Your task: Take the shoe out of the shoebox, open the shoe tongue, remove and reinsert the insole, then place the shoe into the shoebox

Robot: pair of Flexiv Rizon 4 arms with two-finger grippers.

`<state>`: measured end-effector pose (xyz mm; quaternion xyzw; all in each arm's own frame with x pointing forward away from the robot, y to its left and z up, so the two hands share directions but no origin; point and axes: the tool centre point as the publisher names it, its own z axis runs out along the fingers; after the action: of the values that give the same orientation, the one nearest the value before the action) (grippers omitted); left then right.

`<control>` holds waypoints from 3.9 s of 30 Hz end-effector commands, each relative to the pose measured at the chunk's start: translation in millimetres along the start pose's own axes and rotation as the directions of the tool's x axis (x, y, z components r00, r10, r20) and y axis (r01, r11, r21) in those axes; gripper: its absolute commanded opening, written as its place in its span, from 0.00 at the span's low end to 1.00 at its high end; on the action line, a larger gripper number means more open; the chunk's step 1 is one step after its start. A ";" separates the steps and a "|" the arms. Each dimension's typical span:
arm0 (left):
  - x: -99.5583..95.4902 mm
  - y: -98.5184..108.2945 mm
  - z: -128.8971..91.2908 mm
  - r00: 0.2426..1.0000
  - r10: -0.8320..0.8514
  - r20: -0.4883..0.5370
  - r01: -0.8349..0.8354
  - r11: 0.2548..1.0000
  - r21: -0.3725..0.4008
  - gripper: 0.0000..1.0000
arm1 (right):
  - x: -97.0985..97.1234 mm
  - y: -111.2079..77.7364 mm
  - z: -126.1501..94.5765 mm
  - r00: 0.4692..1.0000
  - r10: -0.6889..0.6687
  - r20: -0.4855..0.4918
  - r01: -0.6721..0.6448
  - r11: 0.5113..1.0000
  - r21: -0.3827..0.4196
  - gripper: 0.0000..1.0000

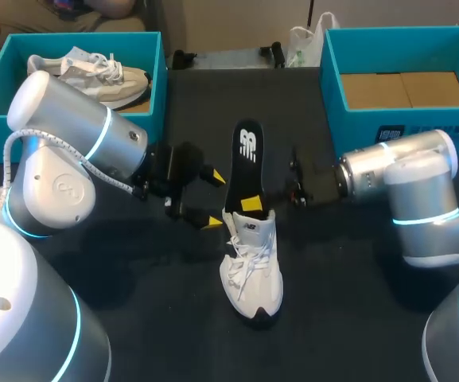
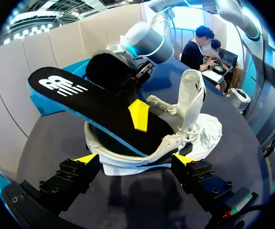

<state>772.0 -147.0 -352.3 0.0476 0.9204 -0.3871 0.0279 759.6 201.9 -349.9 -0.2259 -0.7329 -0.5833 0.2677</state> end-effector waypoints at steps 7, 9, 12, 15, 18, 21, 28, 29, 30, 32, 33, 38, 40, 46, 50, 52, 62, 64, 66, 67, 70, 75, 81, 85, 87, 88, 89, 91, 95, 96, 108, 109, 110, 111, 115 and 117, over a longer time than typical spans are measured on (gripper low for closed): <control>-1.6 -2.5 3.0 1.000 0.002 -0.008 -0.002 1.000 -0.001 1.00 | 4.6 -8.1 1.6 0.999 0.003 0.035 -0.003 1.000 0.006 0.00; -2.2 -3.0 2.9 1.000 0.003 -0.007 -0.003 1.000 0.001 1.00 | 5.8 -2.4 0.2 0.999 -0.015 0.040 0.015 1.000 0.008 0.16; -3.0 -2.8 2.9 1.000 0.002 -0.005 -0.002 1.000 0.002 1.00 | 5.9 4.9 -0.5 0.999 -0.029 0.042 0.028 0.999 0.017 0.31; -3.0 -2.8 2.7 1.000 0.002 -0.004 -0.002 1.000 0.002 1.00 | 4.9 8.7 -0.7 0.999 -0.036 0.040 0.035 0.999 0.026 0.36; -2.8 -2.7 2.4 1.000 0.002 -0.002 -0.002 1.000 0.003 1.00 | 4.4 13.9 -2.5 0.998 -0.048 0.040 0.046 0.998 0.037 0.35; -2.4 -2.4 2.0 1.000 0.002 -0.001 -0.002 1.000 0.003 1.00 | 4.1 19.4 -6.9 0.997 -0.062 0.045 0.060 0.997 0.045 0.33; -1.3 -2.2 2.4 1.000 0.002 -0.001 -0.002 1.000 0.003 1.00 | -0.4 32.3 -20.5 0.995 -0.081 0.064 0.076 0.995 0.069 0.26; -1.3 -2.2 2.5 1.000 0.002 0.000 -0.002 1.000 0.003 1.00 | -1.3 33.1 -21.4 0.995 -0.082 0.061 0.078 0.994 0.072 0.25; -1.3 -2.2 2.5 1.000 0.002 0.001 -0.002 1.000 0.004 1.00 | -2.0 33.5 -21.6 0.995 -0.081 0.057 0.077 0.994 0.075 0.24; -1.2 -2.3 2.7 1.000 0.002 0.003 -0.002 1.000 0.005 1.00 | -5.2 32.9 -20.5 0.996 -0.074 0.048 0.070 0.994 0.081 0.20; -1.1 -2.4 2.7 1.000 0.001 0.004 -0.001 1.000 0.006 1.00 | -6.3 32.2 -19.2 0.996 -0.071 0.044 0.068 0.994 0.082 0.15; 0.4 -2.8 2.8 1.000 -0.004 0.007 0.004 1.000 0.008 1.00 | -9.2 26.3 -15.2 0.998 -0.050 0.037 0.046 0.995 0.091 0.00; 0.8 -2.0 3.4 1.000 -0.005 0.006 0.005 1.000 0.007 1.00 | -8.8 23.0 -14.7 0.998 -0.037 0.042 0.033 0.995 0.099 0.00; 1.0 -1.7 3.3 1.000 -0.007 0.006 0.007 1.000 0.006 1.00 | -3.1 11.8 -12.8 0.999 -0.012 0.044 0.007 0.993 0.116 0.00; 0.8 -1.7 3.0 1.000 -0.007 0.005 0.007 1.000 0.004 1.00 | 0.9 2.2 -11.0 0.999 0.008 0.045 -0.013 0.994 0.111 0.00; 0.6 -1.6 2.9 1.000 -0.007 0.005 0.007 1.000 0.004 1.00 | 2.7 -2.5 -9.4 0.999 0.028 0.043 -0.033 0.993 0.116 0.00; 0.2 -1.1 3.4 1.000 -0.009 -0.001 0.009 1.000 0.004 1.00 | 4.8 -13.9 -3.1 0.995 0.093 0.036 -0.098 0.984 0.147 0.00; 0.0 -0.8 3.6 1.000 -0.010 -0.001 0.010 1.000 0.005 1.00 | 4.3 -11.1 -3.7 0.995 0.089 0.039 -0.094 0.984 0.149 0.00; 0.0 -0.7 3.5 1.000 -0.011 0.000 0.011 1.000 0.006 1.00 | 4.3 -5.6 -4.8 0.996 0.077 0.043 -0.083 0.985 0.154 0.08; -0.1 -0.7 3.4 1.000 -0.012 0.000 0.012 1.000 0.007 1.00 | 4.1 -3.0 -5.2 0.997 0.069 0.045 -0.076 0.985 0.157 0.15; -0.3 -0.6 3.1 1.000 -0.012 0.001 0.012 1.000 0.009 1.00 | 3.6 6.0 -6.3 0.997 0.049 0.051 -0.057 0.984 0.167 0.21; -0.3 -0.5 2.6 1.000 -0.010 0.004 0.010 1.000 0.011 1.00 | 0.3 15.0 -6.2 0.998 0.032 0.045 -0.040 0.982 0.184 0.24; 1.2 0.3 1.4 1.000 -0.011 0.006 0.011 1.000 0.009 1.00 | -10.5 18.1 -5.4 0.999 0.025 0.029 -0.030 0.979 0.201 0.11; 3.0 1.0 1.1 1.000 -0.011 0.005 0.011 1.000 0.007 1.00 | -13.9 16.3 -4.1 0.999 0.049 0.011 -0.050 0.972 0.229 0.00; 3.9 1.8 1.2 1.000 -0.013 0.005 0.013 1.000 0.006 1.00 | -13.0 13.3 -4.0 0.998 0.057 0.009 -0.058 0.971 0.233 0.00; 4.3 2.2 1.3 1.000 -0.014 0.005 0.014 1.000 0.006 1.00 | -12.4 12.1 -4.1 0.998 0.062 0.008 -0.062 0.970 0.234 0.00; 4.8 2.4 1.3 1.000 -0.015 0.005 0.015 1.000 0.007 1.00 | -11.8 10.2 -4.3 0.998 0.066 0.009 -0.067 0.970 0.234 0.00; 5.6 3.1 1.5 1.000 -0.019 0.005 0.019 1.000 0.007 1.00 | -10.1 5.7 -3.7 0.996 0.086 0.010 -0.086 0.968 0.237 0.00; 6.1 3.9 1.7 1.000 -0.022 0.005 0.022 1.000 0.007 1.00 | -6.0 -7.0 -0.4 0.991 0.135 0.000 -0.130 0.960 0.249 0.00; 6.0 4.2 1.7 1.000 -0.022 0.005 0.022 1.000 0.007 1.00 | -4.5 -11.6 0.1 0.989 0.148 0.000 -0.143 0.958 0.250 0.00; 5.2 3.8 3.2 1.000 -0.017 -0.003 0.017 1.000 0.006 1.00 | -1.9 -7.3 0.0 0.991 0.130 0.020 -0.130 0.958 0.255 0.22; 5.2 3.8 3.3 1.000 -0.017 -0.003 0.017 1.000 0.007 1.00 | -2.0 -5.1 -0.1 0.992 0.124 0.022 -0.126 0.959 0.255 0.22; 5.2 3.8 3.4 1.000 -0.017 -0.003 0.017 1.000 0.007 1.00 | -2.3 -3.2 -0.2 0.993 0.115 0.022 -0.117 0.960 0.256 0.23; 5.1 3.8 3.5 1.000 -0.017 -0.003 0.017 1.000 0.007 1.00 | -2.4 -1.3 -0.3 0.993 0.112 0.021 -0.114 0.960 0.257 0.24; 5.3 4.3 3.1 1.000 -0.018 0.001 0.018 1.000 0.008 1.00 | -3.6 5.1 -2.5 0.995 0.098 0.024 -0.100 0.958 0.268 0.25; 5.7 4.8 2.6 1.000 -0.018 0.002 0.018 1.000 0.006 1.00 | -4.5 7.9 -3.7 0.996 0.090 0.025 -0.093 0.958 0.271 0.25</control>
<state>767.7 -145.4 -357.4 0.0395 0.9192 -0.3911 0.0240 763.9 201.3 -349.2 -0.2256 -0.7933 -0.4678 0.3177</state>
